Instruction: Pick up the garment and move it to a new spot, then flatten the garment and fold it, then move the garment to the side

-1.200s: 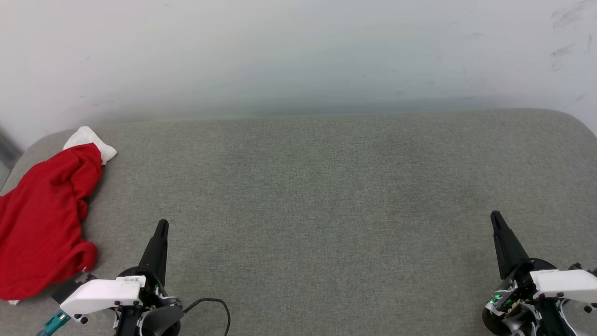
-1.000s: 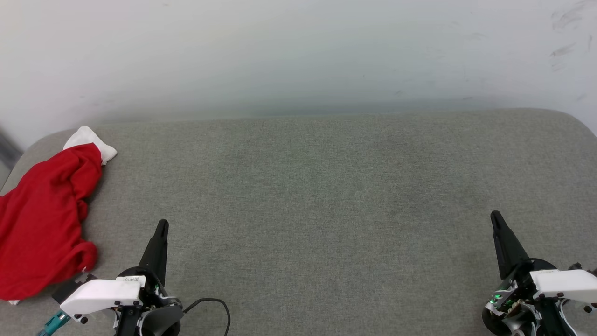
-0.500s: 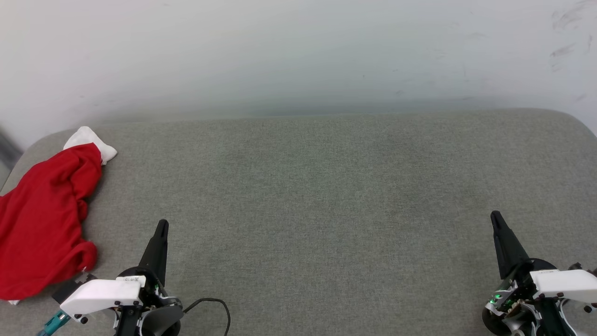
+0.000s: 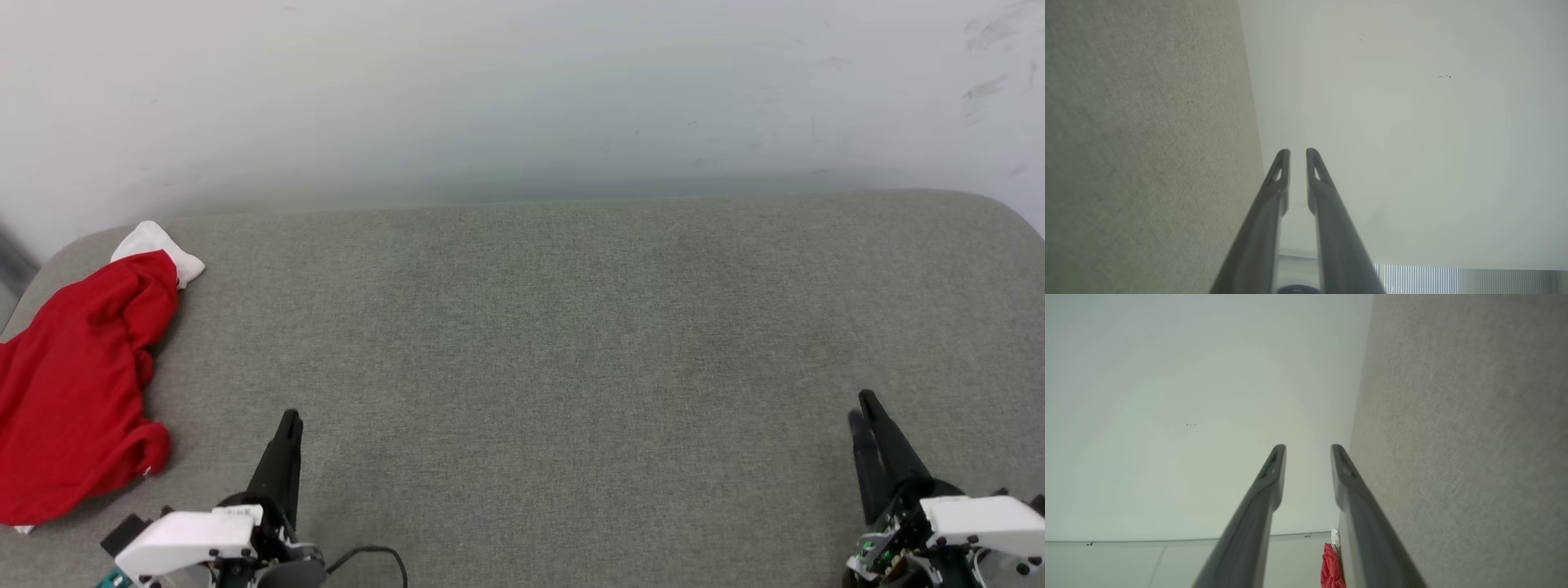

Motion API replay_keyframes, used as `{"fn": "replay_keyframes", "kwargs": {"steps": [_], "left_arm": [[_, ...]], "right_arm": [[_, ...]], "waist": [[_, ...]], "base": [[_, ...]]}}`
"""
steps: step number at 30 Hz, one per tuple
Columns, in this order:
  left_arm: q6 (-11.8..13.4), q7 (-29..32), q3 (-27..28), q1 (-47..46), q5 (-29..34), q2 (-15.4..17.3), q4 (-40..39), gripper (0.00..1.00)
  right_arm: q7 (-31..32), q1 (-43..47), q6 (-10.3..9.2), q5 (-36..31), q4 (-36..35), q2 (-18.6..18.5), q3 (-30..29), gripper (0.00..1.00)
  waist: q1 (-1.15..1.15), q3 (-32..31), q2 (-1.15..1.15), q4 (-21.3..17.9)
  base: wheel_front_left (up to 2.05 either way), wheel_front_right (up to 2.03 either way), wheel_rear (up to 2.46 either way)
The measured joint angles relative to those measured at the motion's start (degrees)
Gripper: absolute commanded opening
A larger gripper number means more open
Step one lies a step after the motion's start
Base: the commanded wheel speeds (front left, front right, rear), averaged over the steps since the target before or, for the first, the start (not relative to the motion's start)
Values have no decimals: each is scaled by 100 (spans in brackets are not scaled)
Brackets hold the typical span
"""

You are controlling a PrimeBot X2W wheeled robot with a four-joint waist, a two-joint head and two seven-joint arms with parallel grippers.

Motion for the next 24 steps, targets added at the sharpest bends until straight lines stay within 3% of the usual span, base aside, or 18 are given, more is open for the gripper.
{"fn": "replay_keyframes", "kwargs": {"steps": [15, 24], "left_arm": [[1, -376, -112, 229, 309, -11, -116, 100], [1, -601, 40, 327, 783, -10, -191, 100]], "right_arm": [[-375, 168, -1, -403, -1, 2, 130, 100], [-604, 188, -1, -1284, -185, 2, 163, 100]], "waist": [[-1, 15, 0, -11], [-1, 24, 0, -18]], "base": [[0, 0, 0], [0, 0, 0]]}}
